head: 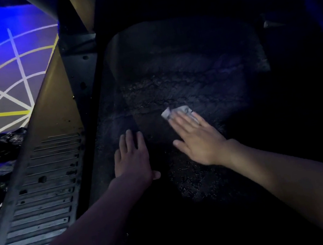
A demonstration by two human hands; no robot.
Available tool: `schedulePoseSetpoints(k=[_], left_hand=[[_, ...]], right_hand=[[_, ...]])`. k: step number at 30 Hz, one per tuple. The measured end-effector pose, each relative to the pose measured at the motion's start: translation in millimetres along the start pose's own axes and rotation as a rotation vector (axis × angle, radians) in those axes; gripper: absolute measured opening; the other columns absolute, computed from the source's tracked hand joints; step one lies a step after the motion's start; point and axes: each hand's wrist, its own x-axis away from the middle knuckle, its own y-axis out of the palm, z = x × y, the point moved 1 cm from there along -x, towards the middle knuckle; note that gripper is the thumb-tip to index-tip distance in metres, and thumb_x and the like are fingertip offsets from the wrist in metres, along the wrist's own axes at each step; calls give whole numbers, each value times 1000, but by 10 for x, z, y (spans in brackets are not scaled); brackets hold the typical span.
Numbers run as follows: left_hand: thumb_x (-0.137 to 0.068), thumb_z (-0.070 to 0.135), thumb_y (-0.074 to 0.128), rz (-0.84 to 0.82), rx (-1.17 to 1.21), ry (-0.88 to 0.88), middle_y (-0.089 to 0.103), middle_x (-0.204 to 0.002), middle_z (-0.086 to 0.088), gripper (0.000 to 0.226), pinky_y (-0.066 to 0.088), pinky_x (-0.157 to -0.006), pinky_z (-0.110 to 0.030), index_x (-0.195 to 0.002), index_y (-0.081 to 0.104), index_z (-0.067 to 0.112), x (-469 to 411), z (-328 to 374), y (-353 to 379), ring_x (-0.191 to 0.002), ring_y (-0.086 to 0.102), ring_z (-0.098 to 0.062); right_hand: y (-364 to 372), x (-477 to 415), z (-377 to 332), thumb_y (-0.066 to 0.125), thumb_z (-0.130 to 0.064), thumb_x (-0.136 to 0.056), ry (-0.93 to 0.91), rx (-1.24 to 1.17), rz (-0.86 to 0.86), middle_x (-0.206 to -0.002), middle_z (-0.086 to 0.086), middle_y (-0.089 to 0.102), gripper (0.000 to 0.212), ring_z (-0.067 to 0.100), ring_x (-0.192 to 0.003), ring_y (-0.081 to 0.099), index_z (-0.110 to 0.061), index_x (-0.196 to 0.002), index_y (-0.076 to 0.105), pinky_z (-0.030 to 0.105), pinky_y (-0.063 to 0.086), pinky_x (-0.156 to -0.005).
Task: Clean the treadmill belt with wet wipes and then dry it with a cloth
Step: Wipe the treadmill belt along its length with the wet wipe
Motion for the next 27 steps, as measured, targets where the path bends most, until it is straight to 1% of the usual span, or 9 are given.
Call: schedulePoseSetpoints(k=[4, 5, 9, 13, 14, 18, 22, 24, 27], left_hand=[[-75, 42, 79, -27, -31, 36, -19, -159, -19, 123, 12, -118, -48, -154, -12, 13, -50, 61, 3, -148, -12, -36], [-75, 41, 79, -45, -22, 38, -21, -159, -20, 124, 11, -118, -49, -154, -14, 17, -58, 73, 2, -148, -14, -37], [-72, 47, 79, -138, 104, 7, -33, -153, -22, 128, 1, -119, -52, -153, -18, 24, -92, 143, -8, -144, -26, -38], [-64, 64, 78, -142, 131, -18, -36, -150, -25, 137, -4, -117, -56, -151, -23, 29, -92, 231, 12, -141, -30, -41], [-64, 63, 79, -134, 120, -19, -36, -150, -27, 137, -4, -117, -57, -151, -23, 31, -79, 245, 19, -141, -30, -42], [-70, 54, 80, -94, 39, -9, -30, -151, -31, 133, -1, -117, -57, -152, -20, 22, -70, 332, 11, -142, -25, -44], [-84, 27, 72, -63, -83, 205, -28, -156, -20, 115, 4, -121, -47, -153, -19, 17, -90, 544, 42, -146, -22, -33], [-87, 20, 65, -100, -121, 223, -30, -154, -24, 109, 3, -121, -49, -152, -22, 18, -102, 626, 58, -145, -24, -35], [-82, 34, 70, -235, -94, 151, -37, -150, -26, 119, -3, -119, -53, -150, -26, 17, -148, 745, 6, -142, -30, -38]], right_hand=[[114, 207, -165, 14, -55, -103, -273, 38, -82, -164, 0, -15, 69, 12, -149, -22, -18, -158, -2, 40, -11, -122], [96, 196, -82, 16, -54, -103, -267, 25, -73, -164, -2, -14, 68, 11, -150, -20, -19, -158, -2, 40, -10, -123], [84, 132, 45, 3, -55, -99, 91, -28, 31, -165, 1, -16, 71, 13, -149, -23, -17, -157, -9, 42, -10, -123], [116, 328, -44, 16, -50, -105, -220, 13, -52, -164, -1, -15, 64, 12, -149, -22, -19, -158, -5, 40, -11, -122], [84, 331, 90, 15, -50, -105, -211, 21, -53, -164, -3, -16, 63, 11, -150, -20, -21, -157, -8, 39, -11, -122], [78, 346, 386, -8, -58, -92, 149, -6, 22, -164, 1, -20, 73, 14, -149, -23, -20, -154, -17, 40, -13, -122], [141, 537, 291, -1, -57, -97, -139, 25, -66, -162, -4, -25, 71, 11, -147, -28, -21, -156, -16, 38, -16, -120], [91, 507, 495, 0, -57, -97, -29, 8, -33, -163, -5, -22, 70, 9, -148, -25, -23, -156, -15, 36, -15, -121], [88, 527, 495, -2, -57, -96, 150, -23, -2, -163, 0, -23, 71, 12, -147, -27, -19, -155, -15, 39, -15, -121]])
